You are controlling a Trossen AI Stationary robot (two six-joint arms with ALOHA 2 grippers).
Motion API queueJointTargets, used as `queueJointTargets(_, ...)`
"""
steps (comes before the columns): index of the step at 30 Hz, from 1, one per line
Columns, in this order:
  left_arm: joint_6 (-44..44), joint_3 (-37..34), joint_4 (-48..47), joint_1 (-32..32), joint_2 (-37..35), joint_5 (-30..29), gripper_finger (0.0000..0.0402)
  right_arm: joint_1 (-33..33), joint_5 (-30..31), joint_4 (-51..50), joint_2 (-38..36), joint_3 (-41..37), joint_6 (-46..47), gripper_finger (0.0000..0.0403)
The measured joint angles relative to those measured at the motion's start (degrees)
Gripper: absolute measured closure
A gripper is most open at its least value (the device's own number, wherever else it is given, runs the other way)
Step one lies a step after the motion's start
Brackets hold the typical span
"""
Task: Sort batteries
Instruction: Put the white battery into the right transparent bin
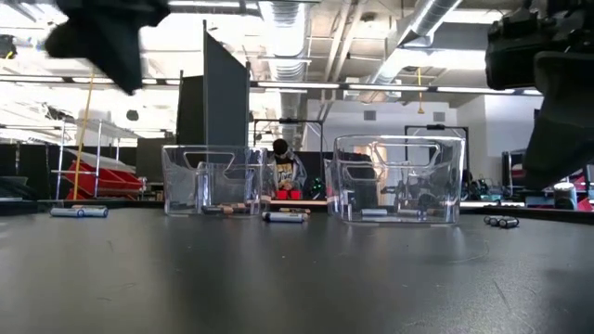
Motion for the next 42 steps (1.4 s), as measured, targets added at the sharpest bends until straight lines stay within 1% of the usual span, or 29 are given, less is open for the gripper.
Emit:
queueJointTargets(5,-9.4,-7.2,-2.2,-3.7,-3.3,2.5,0.0303,-1.2,0.0,0.0,0.0,0.0,1.7,0.0281)
queueJointTargets(9,-12.1,-11.5,-2.4,-6.6,-4.3,4.8,0.0287,-2.1,0.0,0.2,0.0,0.0,2.8,0.0281)
queueJointTargets(13,-14.0,-14.6,-2.3,-9.3,-4.1,6.8,0.0259,-2.9,0.0,0.3,0.0,0.0,3.3,0.0281)
queueJointTargets(18,-16.5,-16.5,-1.1,-13.8,-4.0,10.4,0.0232,-3.6,0.0,0.3,0.0,0.0,3.3,0.0281)
queueJointTargets(21,-21.0,-17.4,0.3,-17.9,-4.0,10.5,0.0231,-4.1,0.0,0.3,0.0,0.0,3.3,0.0281)
queueJointTargets(26,-31.0,-19.3,1.7,-25.7,-4.0,10.6,0.0235,-5.1,0.0,0.2,0.0,0.0,3.3,0.0281)
queueJointTargets(31,-36.4,-21.1,7.7,-32.2,-3.9,10.6,0.0236,-6.1,0.0,0.2,0.0,0.0,2.8,0.0281)
queueJointTargets(34,-39.0,-21.7,9.6,-34.4,-2.8,11.1,0.0236,-6.7,0.0,0.3,0.0,0.0,2.8,0.0281)
queueJointTargets(38,-42.0,-21.7,10.4,-35.7,0.0,14.0,0.0236,-7.0,0.0,0.2,0.0,0.0,2.7,0.0281)
queueJointTargets(42,-42.3,-21.7,15.0,-36.1,3.8,15.4,0.0236,-7.0,0.0,0.2,0.0,0.0,2.7,0.0281)
